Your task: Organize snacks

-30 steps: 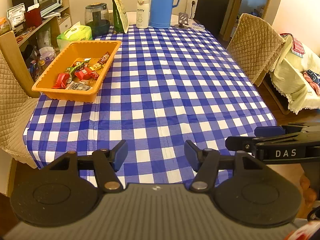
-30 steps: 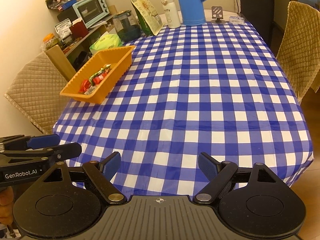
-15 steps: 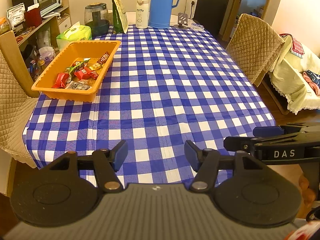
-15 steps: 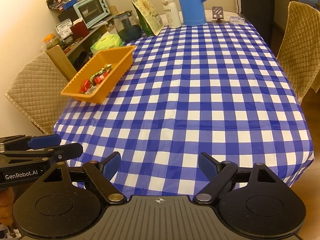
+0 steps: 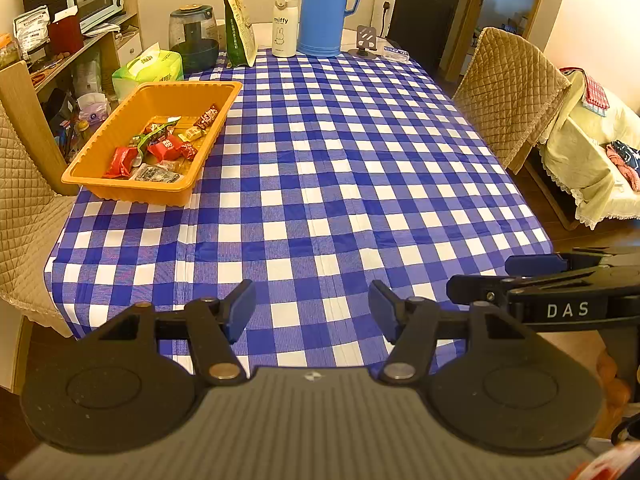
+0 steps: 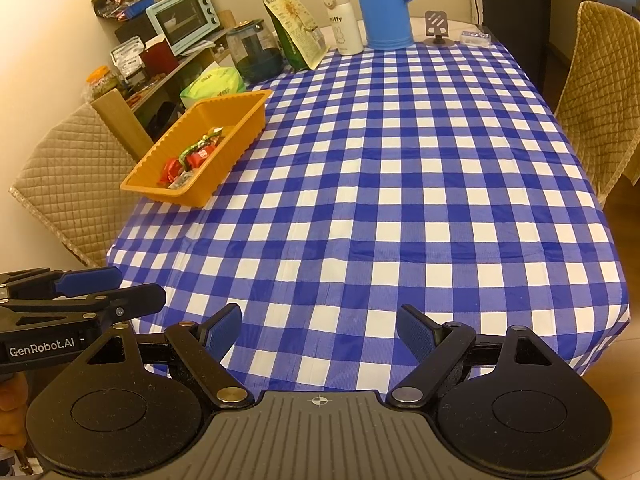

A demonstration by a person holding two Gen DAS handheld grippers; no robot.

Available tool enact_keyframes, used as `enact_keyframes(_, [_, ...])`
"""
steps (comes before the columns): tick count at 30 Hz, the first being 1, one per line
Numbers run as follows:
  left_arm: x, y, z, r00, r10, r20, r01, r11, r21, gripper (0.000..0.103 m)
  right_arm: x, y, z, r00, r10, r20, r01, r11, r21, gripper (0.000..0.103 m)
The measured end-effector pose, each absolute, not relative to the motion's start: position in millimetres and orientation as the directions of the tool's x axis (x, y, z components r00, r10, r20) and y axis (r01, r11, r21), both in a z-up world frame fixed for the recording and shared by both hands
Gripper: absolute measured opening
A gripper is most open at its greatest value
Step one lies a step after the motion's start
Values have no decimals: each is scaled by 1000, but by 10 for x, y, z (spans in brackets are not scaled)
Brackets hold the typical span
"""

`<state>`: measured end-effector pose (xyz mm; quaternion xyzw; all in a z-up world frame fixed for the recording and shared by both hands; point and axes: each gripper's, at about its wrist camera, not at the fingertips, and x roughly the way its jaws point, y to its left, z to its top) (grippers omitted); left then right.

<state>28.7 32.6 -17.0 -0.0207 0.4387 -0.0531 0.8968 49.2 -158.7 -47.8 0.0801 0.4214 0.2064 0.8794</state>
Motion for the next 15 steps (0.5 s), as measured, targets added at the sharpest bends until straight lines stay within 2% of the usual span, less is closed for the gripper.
enact_keyframes(15, [297, 337, -173, 609, -112, -785, 76, 994, -84, 60, 512, -1540, -504, 555, 432, -711, -297, 901, 316, 84])
